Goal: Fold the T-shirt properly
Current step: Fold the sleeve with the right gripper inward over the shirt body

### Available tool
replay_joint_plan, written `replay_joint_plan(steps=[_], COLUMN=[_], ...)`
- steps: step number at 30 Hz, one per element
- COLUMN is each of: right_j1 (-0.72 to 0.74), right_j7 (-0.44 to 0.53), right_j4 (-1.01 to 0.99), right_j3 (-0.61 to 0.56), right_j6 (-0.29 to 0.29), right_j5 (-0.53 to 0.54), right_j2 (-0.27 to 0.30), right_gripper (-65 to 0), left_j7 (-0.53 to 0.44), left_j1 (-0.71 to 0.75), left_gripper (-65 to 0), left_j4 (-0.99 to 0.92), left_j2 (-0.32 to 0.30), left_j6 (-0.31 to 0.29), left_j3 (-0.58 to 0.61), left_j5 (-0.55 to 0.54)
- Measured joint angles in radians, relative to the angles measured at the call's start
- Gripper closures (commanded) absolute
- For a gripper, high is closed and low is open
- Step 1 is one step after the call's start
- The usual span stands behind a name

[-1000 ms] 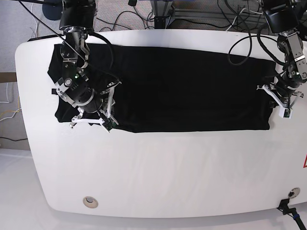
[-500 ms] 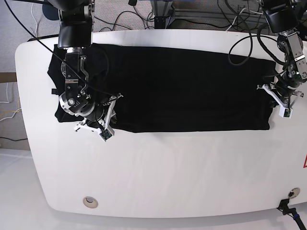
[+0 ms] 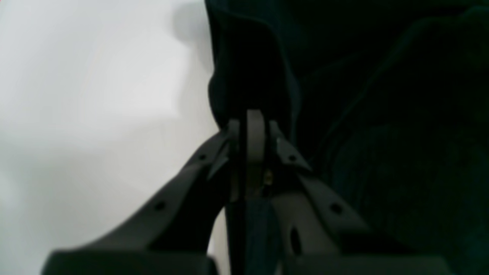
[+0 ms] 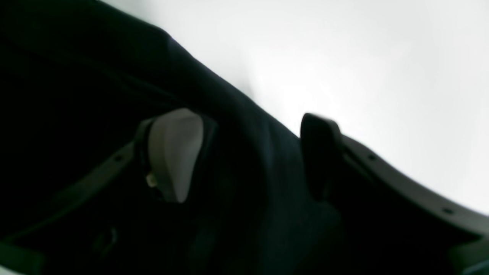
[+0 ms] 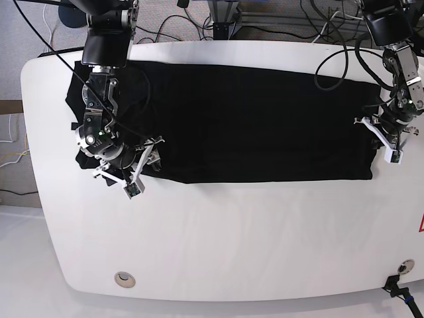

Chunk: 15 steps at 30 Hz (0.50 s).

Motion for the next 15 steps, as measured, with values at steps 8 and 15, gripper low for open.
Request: replay_joint_plan(steps=[8,15], right_j1=[-0.064,-0.080], right_j7=[0.002,-0.121], right_j4=[0.011,0.116], right_j3=[-0.002,0.000], right_j6=[0.050,0.096], right_j5=[0.000,0.000], right_j2=[-0.090,-0.164], right_gripper=[-40.9,-40.7], left_j7=[0.000,0.000], left_j1=[-0.002,-0.002], left_gripper=[0.0,0.0], left_j4=[0.000,-0.001], left_j2=[0.000,0.003], left_j6=[-0.002,-0.005], left_j3=[0.026,0.026], left_j5=[0.000,0.000])
